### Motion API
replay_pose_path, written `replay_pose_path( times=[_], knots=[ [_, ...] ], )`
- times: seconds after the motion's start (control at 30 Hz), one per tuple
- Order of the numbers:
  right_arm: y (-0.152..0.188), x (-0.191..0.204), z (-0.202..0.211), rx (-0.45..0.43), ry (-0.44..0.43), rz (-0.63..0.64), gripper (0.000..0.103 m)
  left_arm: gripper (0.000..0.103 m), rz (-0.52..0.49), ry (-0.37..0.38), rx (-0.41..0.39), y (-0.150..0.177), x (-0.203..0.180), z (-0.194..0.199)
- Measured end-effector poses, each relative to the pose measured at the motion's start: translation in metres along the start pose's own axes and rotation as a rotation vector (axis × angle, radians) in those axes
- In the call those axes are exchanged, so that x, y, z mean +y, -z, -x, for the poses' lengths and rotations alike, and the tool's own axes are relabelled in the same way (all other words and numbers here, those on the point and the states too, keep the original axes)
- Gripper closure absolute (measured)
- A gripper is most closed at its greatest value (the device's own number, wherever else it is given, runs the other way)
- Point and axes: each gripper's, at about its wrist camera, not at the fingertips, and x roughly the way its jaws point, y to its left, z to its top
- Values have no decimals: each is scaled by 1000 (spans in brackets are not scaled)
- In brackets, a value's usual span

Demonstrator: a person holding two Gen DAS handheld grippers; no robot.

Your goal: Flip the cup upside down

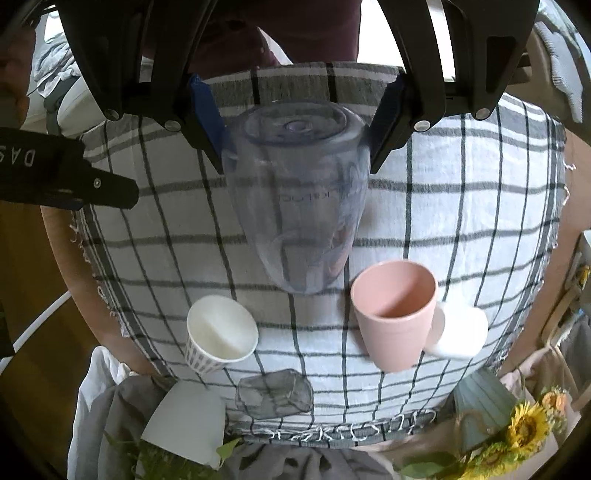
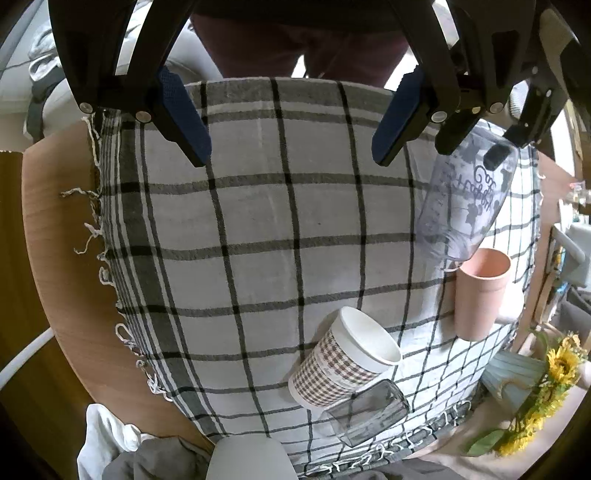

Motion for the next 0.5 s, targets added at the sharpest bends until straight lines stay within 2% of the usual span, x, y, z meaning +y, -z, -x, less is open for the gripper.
replay_pose_path(
  times=[0.5],
  knots=[
    [-13,2,8,-33,-26,-35,14,32,-32,9,-68,-38,4,7]
  ],
)
